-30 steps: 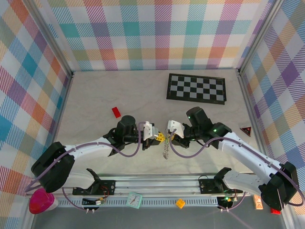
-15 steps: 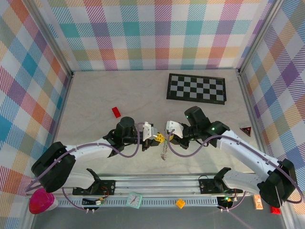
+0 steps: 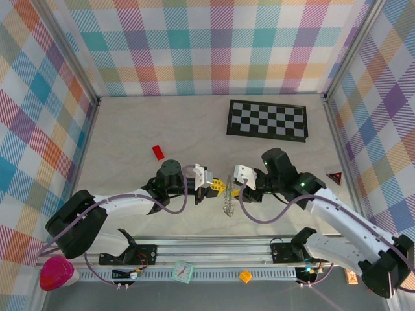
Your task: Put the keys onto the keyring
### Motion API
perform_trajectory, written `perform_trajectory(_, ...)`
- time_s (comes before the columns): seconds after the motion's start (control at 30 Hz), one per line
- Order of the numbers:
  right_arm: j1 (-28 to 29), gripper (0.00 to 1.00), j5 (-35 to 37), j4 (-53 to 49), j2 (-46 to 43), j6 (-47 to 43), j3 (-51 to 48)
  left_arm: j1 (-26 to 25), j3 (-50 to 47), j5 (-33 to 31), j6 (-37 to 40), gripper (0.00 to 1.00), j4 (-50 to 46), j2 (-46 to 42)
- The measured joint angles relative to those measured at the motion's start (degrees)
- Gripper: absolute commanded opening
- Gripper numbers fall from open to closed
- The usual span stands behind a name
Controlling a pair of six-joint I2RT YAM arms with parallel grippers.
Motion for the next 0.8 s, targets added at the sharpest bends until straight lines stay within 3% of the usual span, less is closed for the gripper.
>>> perform_trajectory(0.43,0.0,0.39,-5.7,4.2,-0.4,4.6,-1.6,0.0,0.0,-0.2,-1.4,0.0,1.5,0.8)
perform_trajectory(0.8,-0.1,0.25,-6.3,6.0,3.2,4.7,-1.5,0.0,0.0,0.5,-1.6,0.0,1.7,0.8)
